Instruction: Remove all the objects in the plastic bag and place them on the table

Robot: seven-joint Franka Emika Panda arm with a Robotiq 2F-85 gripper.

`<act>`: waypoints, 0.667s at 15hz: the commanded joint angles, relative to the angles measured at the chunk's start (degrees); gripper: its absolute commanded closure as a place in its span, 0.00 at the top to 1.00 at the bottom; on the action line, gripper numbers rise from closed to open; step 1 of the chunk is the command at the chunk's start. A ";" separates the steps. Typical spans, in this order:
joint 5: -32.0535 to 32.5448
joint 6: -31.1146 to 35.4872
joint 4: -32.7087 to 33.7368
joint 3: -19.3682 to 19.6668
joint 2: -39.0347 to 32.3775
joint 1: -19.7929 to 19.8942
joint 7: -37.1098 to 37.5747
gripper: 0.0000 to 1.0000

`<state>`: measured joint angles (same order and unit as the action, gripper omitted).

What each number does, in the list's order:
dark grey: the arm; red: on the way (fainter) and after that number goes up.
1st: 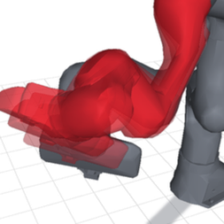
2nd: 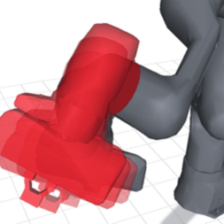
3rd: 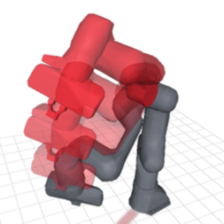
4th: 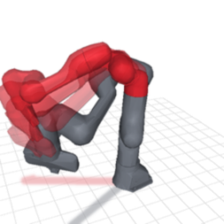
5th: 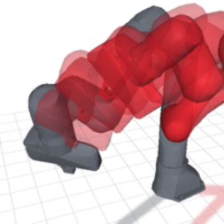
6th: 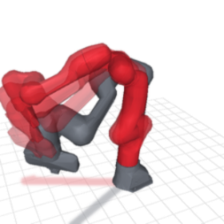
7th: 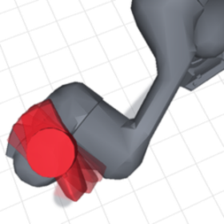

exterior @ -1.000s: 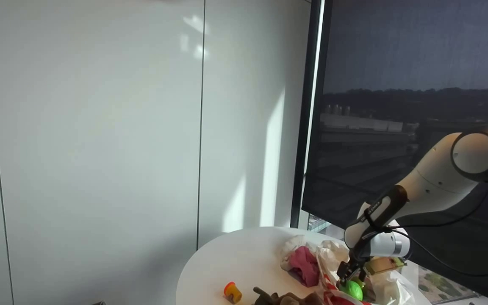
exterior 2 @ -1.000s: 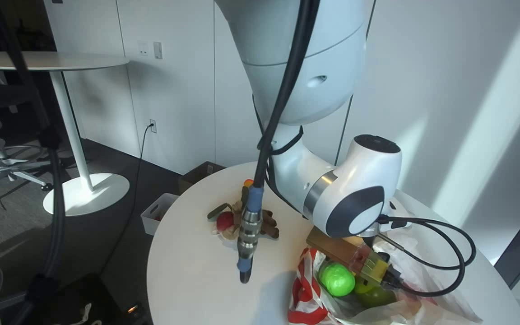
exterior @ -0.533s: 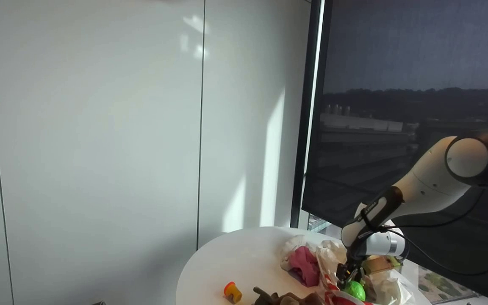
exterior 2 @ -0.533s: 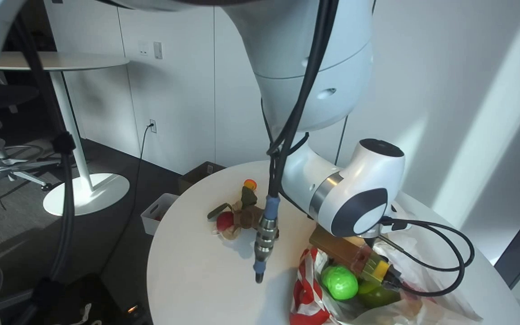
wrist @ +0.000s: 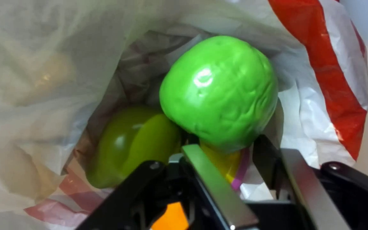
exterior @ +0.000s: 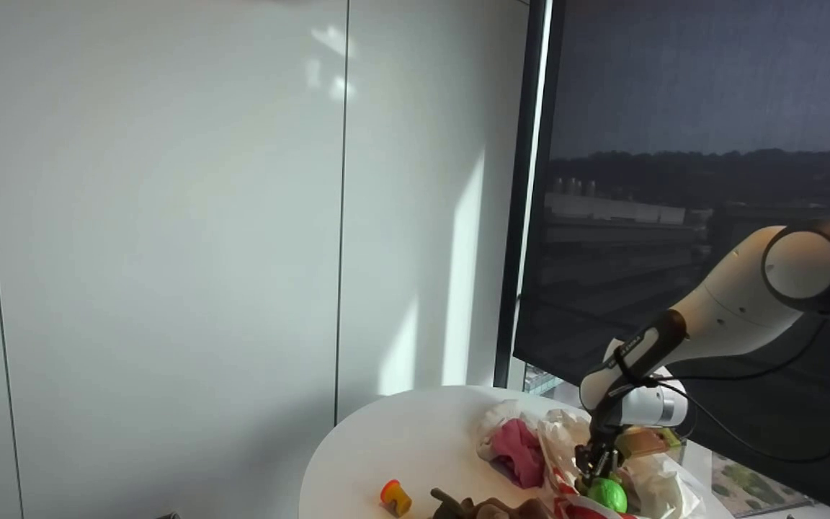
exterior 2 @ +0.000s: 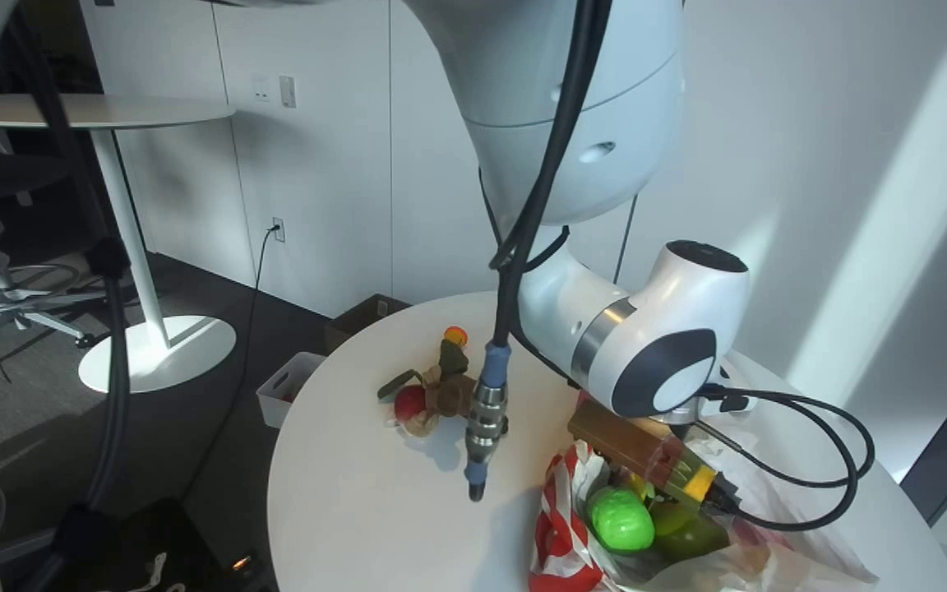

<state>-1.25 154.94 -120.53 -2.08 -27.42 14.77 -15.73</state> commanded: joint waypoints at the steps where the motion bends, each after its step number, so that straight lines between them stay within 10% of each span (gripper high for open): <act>1: -0.69 -3.27 -3.21 0.54 7.09 -0.97 -0.18 0.16; 5: -0.19 -4.56 -6.80 1.25 15.11 -2.45 -0.43 0.03; 10: -0.51 -8.95 -11.55 1.12 24.33 -4.84 -4.17 0.10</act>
<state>-1.33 148.78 -127.92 -1.72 -9.50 12.07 -16.97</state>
